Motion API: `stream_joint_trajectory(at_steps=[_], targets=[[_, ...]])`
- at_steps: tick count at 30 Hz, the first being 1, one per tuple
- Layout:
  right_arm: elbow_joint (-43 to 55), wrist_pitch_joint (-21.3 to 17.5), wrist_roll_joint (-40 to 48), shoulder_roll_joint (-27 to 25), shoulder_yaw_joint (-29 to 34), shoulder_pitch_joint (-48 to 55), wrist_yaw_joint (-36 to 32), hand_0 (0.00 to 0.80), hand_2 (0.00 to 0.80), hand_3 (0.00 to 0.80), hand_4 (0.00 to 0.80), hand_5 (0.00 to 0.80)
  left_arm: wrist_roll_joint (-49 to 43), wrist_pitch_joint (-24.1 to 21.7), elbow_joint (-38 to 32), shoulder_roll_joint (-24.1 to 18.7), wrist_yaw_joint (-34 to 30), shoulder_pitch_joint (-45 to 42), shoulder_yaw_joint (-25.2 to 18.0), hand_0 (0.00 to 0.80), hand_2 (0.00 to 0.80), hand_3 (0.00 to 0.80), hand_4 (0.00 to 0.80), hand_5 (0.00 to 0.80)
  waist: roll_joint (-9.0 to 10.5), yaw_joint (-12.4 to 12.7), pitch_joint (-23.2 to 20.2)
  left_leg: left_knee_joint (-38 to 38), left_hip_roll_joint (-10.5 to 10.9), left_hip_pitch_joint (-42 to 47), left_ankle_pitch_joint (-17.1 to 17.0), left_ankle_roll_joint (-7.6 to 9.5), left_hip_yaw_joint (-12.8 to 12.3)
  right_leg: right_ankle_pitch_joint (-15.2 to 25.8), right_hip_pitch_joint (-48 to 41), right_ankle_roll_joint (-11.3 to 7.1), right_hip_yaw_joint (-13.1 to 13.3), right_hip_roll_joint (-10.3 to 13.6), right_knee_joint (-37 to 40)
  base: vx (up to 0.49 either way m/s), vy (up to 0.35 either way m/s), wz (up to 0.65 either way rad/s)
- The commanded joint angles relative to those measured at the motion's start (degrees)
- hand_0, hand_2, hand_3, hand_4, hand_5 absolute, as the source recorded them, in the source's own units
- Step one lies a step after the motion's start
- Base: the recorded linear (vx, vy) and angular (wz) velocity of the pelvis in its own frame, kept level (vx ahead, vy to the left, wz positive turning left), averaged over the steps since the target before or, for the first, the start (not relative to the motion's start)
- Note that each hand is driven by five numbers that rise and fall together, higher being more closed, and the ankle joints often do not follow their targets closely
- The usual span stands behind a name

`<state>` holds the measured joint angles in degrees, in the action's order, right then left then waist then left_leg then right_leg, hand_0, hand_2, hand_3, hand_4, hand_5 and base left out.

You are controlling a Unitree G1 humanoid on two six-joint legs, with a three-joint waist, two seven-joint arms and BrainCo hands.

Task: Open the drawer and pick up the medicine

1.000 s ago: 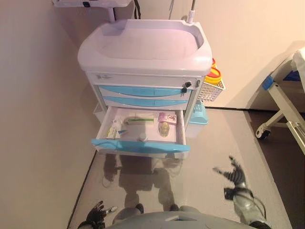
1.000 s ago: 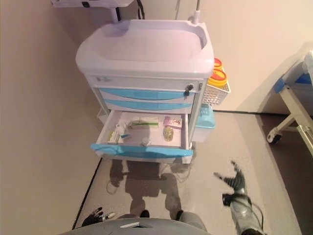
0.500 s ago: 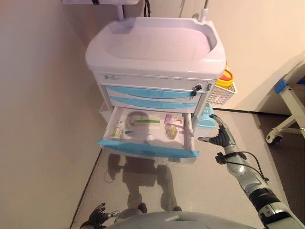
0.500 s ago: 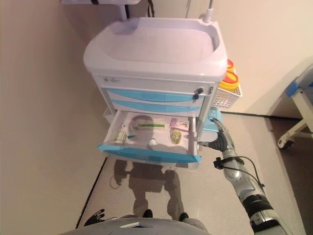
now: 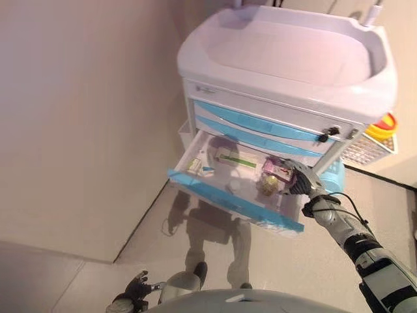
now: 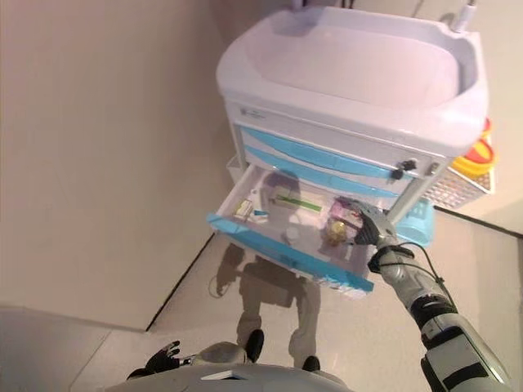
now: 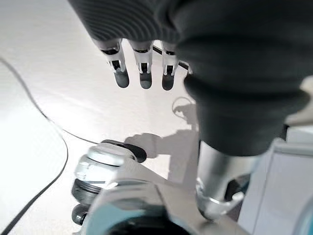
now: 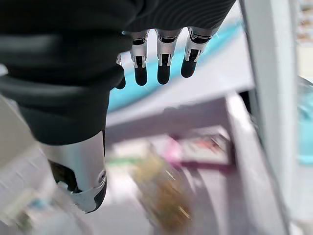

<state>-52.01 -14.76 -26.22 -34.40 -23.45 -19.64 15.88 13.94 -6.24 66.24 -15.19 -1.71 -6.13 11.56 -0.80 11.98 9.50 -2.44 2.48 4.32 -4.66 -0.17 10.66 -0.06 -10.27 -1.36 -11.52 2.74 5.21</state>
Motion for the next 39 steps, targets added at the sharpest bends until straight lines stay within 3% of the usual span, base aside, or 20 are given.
stream_joint_trajectory(at_steps=[1,17,39], targets=[[-1.38,0.49,-0.65,-1.04,-1.90,-5.42,1.12,0.000,0.000,0.000,0.000,0.000,-2.35,0.08,0.95,-3.49,-0.74,1.09,3.37,0.000,0.000,0.000,0.000,0.000,2.39,1.86,-0.74,5.28,3.40,-1.56,8.73,0.95,-1.58,-1.22,5.15,-2.91,1.05,4.04,-6.35,0.088,0.000,0.18],[-7.91,1.44,-2.83,-4.53,-3.97,-12.01,0.79,0.000,0.000,0.000,0.000,0.000,-0.90,-4.65,-2.33,-4.98,-1.73,3.71,8.44,0.000,0.000,0.000,0.000,0.000,1.55,4.10,3.35,4.69,2.73,-3.58,7.56,1.01,-0.33,-0.55,7.53,-2.96,-0.39,3.72,-6.61,0.021,-0.019,0.11],[-10.10,5.24,-0.10,-9.04,-7.54,-22.43,-2.22,0.000,0.000,0.000,0.000,0.000,1.35,-8.55,-2.64,-5.78,-1.17,7.42,11.88,0.000,0.000,0.000,0.000,0.000,0.47,4.40,8.64,5.44,2.57,-9.03,6.02,0.40,0.03,-0.38,13.28,-2.22,-1.61,3.47,-7.78,-0.017,-0.010,0.04]])
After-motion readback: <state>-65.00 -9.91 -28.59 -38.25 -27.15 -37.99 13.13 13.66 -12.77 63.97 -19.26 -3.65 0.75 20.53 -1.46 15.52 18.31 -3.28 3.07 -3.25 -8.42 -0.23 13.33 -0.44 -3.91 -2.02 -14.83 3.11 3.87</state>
